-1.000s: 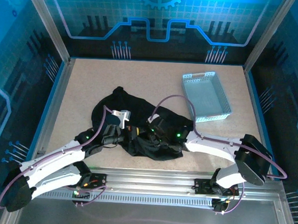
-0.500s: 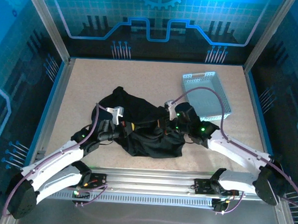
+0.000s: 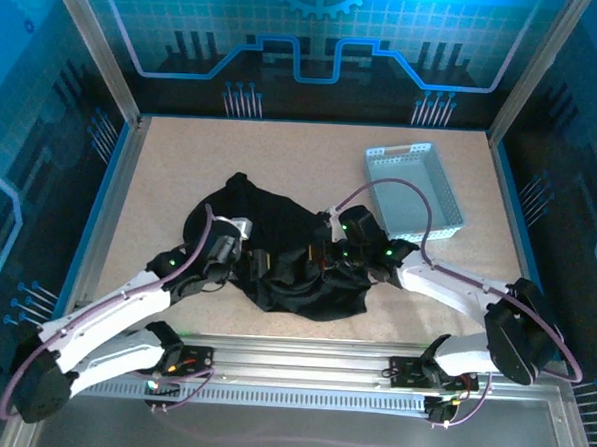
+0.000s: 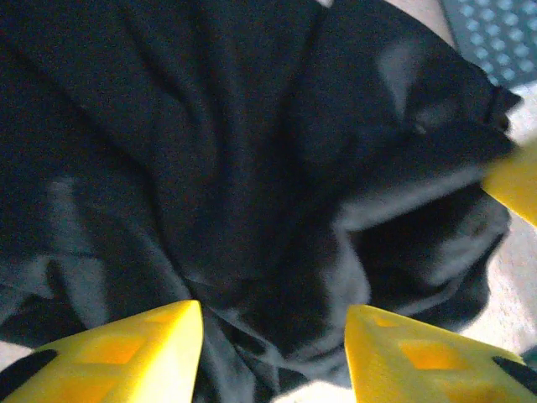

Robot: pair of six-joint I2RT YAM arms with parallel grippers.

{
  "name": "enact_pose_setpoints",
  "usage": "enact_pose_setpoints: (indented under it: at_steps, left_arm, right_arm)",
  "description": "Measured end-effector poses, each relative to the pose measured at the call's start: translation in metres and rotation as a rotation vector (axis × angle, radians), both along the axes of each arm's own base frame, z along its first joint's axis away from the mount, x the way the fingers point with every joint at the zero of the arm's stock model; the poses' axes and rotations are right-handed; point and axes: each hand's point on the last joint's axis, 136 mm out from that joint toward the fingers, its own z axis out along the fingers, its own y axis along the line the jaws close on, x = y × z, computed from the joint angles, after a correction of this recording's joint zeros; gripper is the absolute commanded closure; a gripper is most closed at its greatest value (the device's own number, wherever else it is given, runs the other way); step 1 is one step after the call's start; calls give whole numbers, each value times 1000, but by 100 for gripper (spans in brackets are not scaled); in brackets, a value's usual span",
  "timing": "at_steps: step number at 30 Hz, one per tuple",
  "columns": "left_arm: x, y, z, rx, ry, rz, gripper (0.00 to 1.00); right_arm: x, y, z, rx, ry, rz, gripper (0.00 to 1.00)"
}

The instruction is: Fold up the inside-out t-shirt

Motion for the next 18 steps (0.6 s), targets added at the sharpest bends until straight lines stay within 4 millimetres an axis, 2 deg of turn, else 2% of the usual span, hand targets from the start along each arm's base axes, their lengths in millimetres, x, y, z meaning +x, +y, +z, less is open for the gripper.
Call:
enact_pose_setpoints:
  at_steps: [2, 4, 7, 11, 18]
  left_arm:
    - [-16, -19, 12, 41, -35, -83, 46]
    - [-25, -31, 13, 95, -36, -133, 49]
    - [-28, -41, -5, 210, -2, -154, 53]
    - [-31, -46, -35, 289, 76, -151, 53]
    - [-26, -54, -42, 224, 125, -43, 50]
  right_arm:
    - [2, 5, 4, 5, -8, 5, 100]
    - [3, 9, 10, 11, -20, 10, 100]
    - [4, 12, 14, 17, -30, 14, 100]
    - [4, 12, 14, 9, -33, 10, 100]
    - [5, 10, 14, 3, -42, -2, 100]
